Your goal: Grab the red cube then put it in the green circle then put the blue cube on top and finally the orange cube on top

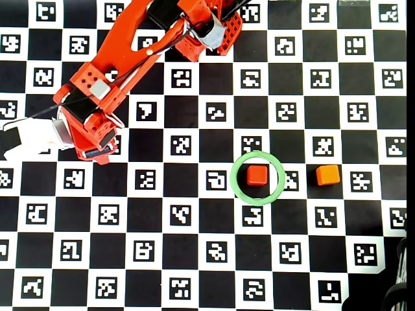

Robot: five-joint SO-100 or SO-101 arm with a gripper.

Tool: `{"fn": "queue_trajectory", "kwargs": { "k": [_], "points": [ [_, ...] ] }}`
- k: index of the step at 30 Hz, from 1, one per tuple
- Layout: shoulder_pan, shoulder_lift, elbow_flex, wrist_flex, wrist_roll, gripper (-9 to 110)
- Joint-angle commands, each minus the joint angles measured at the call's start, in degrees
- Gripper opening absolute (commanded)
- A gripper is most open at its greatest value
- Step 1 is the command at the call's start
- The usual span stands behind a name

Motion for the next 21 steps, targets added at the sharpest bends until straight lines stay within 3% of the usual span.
{"fn": "queue_trajectory", "kwargs": {
  "k": [1,10,21],
  "points": [
    [-2.2,6.4,-9.1,4.4,3.0,10],
    [-10.0,6.5,-21.6,17.0,15.7,10],
    [-20.1,10.5,-19.9,18.7,32.3,10]
  ]
}}
